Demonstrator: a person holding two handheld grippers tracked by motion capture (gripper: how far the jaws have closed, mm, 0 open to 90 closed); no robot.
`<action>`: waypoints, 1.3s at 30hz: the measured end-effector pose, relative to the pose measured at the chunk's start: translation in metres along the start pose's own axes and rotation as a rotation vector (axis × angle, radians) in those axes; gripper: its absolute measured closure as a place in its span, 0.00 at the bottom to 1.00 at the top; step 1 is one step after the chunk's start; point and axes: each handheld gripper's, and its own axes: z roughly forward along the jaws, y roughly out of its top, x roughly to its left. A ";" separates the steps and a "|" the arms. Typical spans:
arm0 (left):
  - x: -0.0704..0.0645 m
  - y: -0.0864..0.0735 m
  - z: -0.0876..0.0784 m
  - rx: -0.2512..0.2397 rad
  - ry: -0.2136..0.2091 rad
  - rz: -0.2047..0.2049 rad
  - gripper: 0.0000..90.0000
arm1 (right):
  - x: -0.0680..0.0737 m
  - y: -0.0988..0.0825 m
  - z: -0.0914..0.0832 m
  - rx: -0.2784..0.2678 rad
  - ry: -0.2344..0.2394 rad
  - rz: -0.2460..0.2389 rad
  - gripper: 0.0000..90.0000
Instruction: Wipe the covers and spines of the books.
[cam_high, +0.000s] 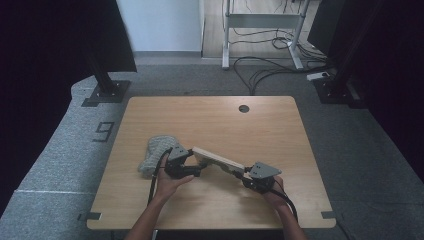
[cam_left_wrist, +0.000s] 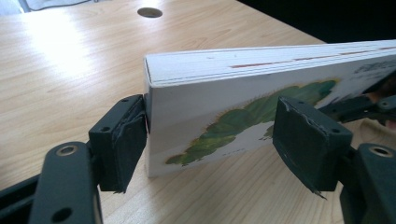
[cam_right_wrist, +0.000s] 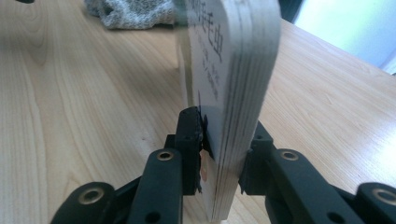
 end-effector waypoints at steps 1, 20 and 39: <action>0.000 0.000 0.000 0.000 -0.001 0.002 0.29 | 0.000 0.000 0.000 -0.004 0.001 0.005 0.80; 0.002 -0.009 0.001 0.038 -0.038 0.007 0.31 | -0.001 -0.007 -0.014 -0.036 -0.005 0.039 0.75; -0.007 -0.015 -0.001 0.144 -0.073 0.024 0.28 | 0.000 -0.009 -0.016 -0.029 0.004 0.097 0.63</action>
